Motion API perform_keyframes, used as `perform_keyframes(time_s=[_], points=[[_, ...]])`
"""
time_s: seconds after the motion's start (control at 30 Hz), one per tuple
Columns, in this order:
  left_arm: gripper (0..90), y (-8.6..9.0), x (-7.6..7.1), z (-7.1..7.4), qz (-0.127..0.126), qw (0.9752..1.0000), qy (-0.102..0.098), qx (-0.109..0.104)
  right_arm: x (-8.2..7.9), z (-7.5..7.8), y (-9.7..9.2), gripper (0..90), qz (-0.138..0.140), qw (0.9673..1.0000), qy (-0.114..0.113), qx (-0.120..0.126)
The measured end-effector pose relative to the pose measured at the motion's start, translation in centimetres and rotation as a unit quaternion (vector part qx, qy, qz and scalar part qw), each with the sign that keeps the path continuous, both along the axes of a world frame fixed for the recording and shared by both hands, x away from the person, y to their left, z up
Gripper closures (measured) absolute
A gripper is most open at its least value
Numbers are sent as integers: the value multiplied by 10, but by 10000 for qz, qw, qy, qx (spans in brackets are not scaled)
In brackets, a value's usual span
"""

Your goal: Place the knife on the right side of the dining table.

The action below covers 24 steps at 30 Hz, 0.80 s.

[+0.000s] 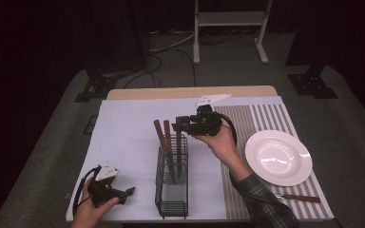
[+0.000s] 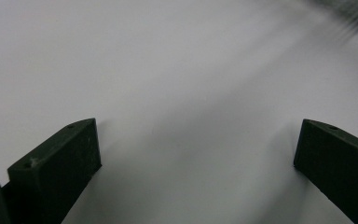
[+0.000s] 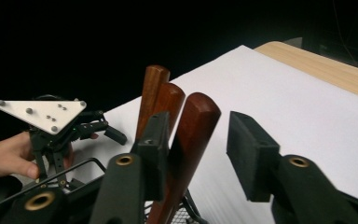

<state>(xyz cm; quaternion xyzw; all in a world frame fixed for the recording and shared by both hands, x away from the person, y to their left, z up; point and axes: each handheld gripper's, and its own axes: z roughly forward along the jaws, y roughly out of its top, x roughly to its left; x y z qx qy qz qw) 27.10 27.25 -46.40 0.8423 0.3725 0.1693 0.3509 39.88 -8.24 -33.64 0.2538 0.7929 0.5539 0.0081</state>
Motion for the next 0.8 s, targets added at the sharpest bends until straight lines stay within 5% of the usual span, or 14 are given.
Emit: perform_keyframes(time_s=[0.8], points=[[0,0,0,0,1,10000,-1,0,-8,4,0,791,533,9966,383,507]])
